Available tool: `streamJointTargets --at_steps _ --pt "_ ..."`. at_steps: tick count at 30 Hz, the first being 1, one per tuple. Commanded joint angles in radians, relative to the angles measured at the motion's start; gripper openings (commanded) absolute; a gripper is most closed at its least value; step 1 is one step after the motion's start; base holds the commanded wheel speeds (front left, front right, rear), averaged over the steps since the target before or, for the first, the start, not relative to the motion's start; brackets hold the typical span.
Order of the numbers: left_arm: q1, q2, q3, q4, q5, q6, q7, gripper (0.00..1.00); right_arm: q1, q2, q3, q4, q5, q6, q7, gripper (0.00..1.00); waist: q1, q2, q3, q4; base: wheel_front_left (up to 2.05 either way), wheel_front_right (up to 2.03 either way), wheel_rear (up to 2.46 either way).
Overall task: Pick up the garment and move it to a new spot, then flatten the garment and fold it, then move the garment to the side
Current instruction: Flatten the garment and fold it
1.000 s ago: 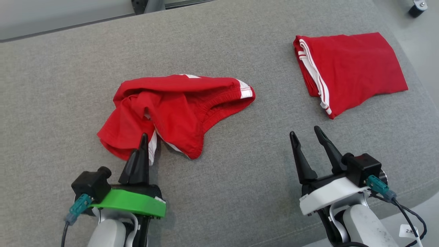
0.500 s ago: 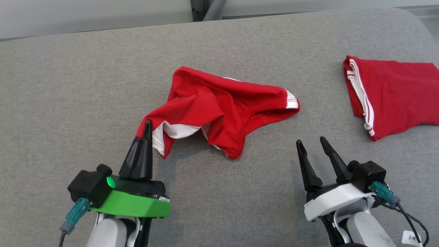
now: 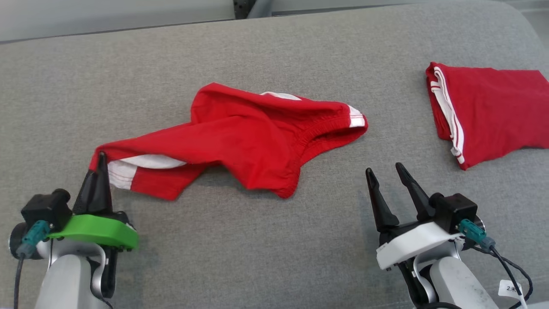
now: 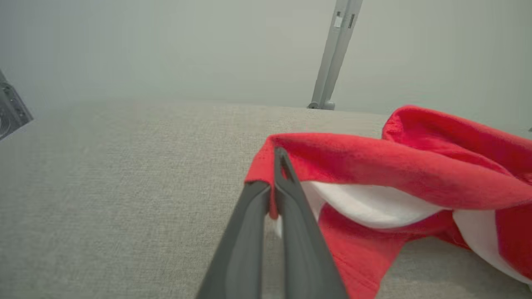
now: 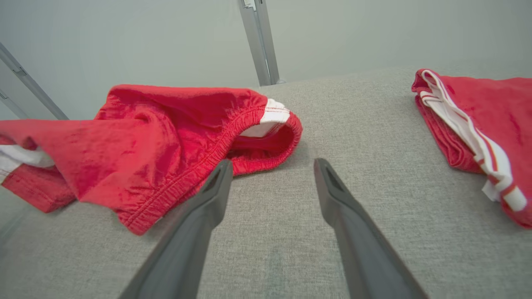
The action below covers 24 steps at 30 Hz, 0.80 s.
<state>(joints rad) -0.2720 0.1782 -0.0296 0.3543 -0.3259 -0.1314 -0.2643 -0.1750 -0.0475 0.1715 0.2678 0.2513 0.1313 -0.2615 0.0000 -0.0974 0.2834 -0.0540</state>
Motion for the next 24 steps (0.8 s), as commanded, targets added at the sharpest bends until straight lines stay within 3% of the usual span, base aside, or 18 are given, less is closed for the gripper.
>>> streamJointTargets --at_steps 1,6,11,18,24 --pt "-0.033 0.013 0.023 0.046 0.0 0.001 0.001 1.0 -0.015 -0.003 0.002 -0.001 -0.004 -0.001 -0.001 1.0 0.0 -0.0001 0.047 -0.061 0.0 0.0 0.0" --pt "-0.055 0.018 0.095 0.126 0.04 0.001 0.001 1.0 -0.02 -0.003 0.012 -0.005 0.002 -0.001 -0.001 1.0 0.0 -0.0001 0.048 -0.088 0.0 0.0 0.0" --pt "0.0 -0.043 0.145 0.11 0.103 0.001 0.001 1.0 -0.005 -0.003 0.027 -0.008 0.011 -0.001 -0.001 1.0 0.0 -0.0001 0.02 -0.077 0.0 0.0 0.0" --pt "0.085 -0.113 0.156 -0.006 0.105 0.001 0.001 1.0 0.008 -0.003 0.049 0.003 0.016 -0.001 -0.001 1.0 0.0 -0.0001 -0.012 -0.013 0.0 0.0 0.0" --pt "0.145 -0.125 0.1 -0.074 0.067 0.001 0.001 1.0 -0.009 -0.003 0.104 0.044 0.049 -0.001 -0.001 1.0 0.0 -0.0001 -0.014 0.082 0.0 0.0 0.0"
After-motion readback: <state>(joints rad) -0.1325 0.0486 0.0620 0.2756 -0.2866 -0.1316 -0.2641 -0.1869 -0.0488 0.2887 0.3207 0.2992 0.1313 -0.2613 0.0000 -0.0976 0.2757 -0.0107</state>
